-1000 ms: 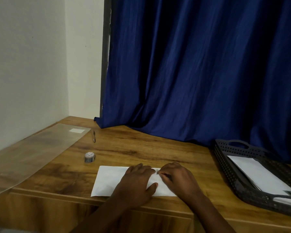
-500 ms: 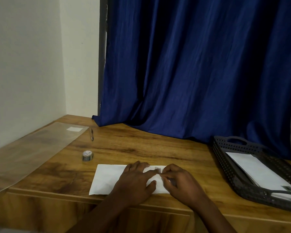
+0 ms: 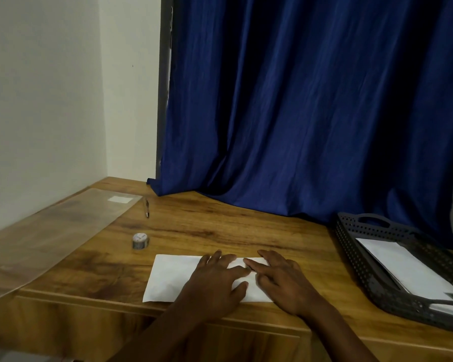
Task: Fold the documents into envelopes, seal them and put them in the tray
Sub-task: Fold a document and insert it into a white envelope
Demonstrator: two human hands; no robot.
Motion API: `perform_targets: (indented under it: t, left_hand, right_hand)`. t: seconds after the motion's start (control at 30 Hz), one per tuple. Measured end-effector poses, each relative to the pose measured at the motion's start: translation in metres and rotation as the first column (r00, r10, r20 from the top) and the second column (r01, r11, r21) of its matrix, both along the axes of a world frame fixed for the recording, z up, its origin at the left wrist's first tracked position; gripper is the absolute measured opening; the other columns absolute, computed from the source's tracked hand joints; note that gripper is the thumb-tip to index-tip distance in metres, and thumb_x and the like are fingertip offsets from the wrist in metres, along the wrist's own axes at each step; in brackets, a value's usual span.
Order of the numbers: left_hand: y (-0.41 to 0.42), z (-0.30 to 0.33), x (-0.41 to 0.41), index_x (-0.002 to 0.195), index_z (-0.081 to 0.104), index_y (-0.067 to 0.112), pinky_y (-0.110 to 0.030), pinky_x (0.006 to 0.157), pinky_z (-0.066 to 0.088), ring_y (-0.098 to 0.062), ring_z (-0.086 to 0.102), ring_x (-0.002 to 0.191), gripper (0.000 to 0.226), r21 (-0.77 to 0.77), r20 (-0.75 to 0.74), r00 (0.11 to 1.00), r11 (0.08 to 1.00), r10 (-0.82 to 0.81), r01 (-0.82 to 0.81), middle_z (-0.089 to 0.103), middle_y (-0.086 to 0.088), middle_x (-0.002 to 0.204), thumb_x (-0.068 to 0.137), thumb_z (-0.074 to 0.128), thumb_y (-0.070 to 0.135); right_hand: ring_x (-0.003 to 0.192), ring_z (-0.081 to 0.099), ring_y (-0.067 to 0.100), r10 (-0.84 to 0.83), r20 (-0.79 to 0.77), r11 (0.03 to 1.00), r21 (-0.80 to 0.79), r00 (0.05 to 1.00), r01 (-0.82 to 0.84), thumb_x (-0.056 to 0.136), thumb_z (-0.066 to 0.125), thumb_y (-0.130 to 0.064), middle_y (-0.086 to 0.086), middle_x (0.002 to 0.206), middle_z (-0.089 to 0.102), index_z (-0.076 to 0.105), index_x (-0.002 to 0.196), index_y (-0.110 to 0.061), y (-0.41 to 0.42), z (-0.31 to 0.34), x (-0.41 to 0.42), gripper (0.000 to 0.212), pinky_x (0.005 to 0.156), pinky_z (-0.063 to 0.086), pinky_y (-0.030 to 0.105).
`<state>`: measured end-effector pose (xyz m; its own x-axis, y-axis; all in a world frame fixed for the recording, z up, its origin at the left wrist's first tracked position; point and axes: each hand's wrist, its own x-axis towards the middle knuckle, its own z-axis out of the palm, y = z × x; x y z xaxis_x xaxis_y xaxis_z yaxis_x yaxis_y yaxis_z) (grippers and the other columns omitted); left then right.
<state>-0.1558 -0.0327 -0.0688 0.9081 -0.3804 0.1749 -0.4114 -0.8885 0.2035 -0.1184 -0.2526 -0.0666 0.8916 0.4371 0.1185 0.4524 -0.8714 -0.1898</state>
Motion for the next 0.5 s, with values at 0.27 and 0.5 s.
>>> perform_targets:
  t: [0.27, 0.5]
  left_hand:
    - [0.0002, 0.001, -0.0019, 0.153, 0.034, 0.045, -0.045, 0.127, 0.003, -0.022, 0.008, 0.156, 0.051, -0.004, -0.002, 1.0, 1.0, 0.004, -0.004, 0.02, 0.006, 0.167, 0.103, 0.033, 0.055]
    - [-0.0007, 0.0008, -0.0013, 0.154, 0.032, 0.043, -0.045, 0.126, 0.006, -0.022, 0.011, 0.155, 0.054, 0.006, 0.002, 1.0, 1.0, 0.014, -0.014, 0.021, 0.005, 0.167, 0.102, 0.031, 0.057]
  right_hand:
    - [0.154, 0.01, 0.009, -0.061, 0.025, 0.998, -0.01, 0.998, 0.061, 0.102, 0.032, -0.053, -0.008, 0.168, 0.016, 0.013, 0.158, -0.042, 0.0024, -0.003, -0.0007, 0.06, 0.122, 0.012, 0.036]
    - [0.152, 0.016, 0.009, -0.031, 0.026, 0.999, 0.026, 0.999, 0.031, 0.102, 0.032, -0.053, -0.008, 0.166, 0.024, 0.029, 0.155, -0.043, 0.0007, -0.0053, -0.0021, 0.053, 0.122, 0.015, 0.037]
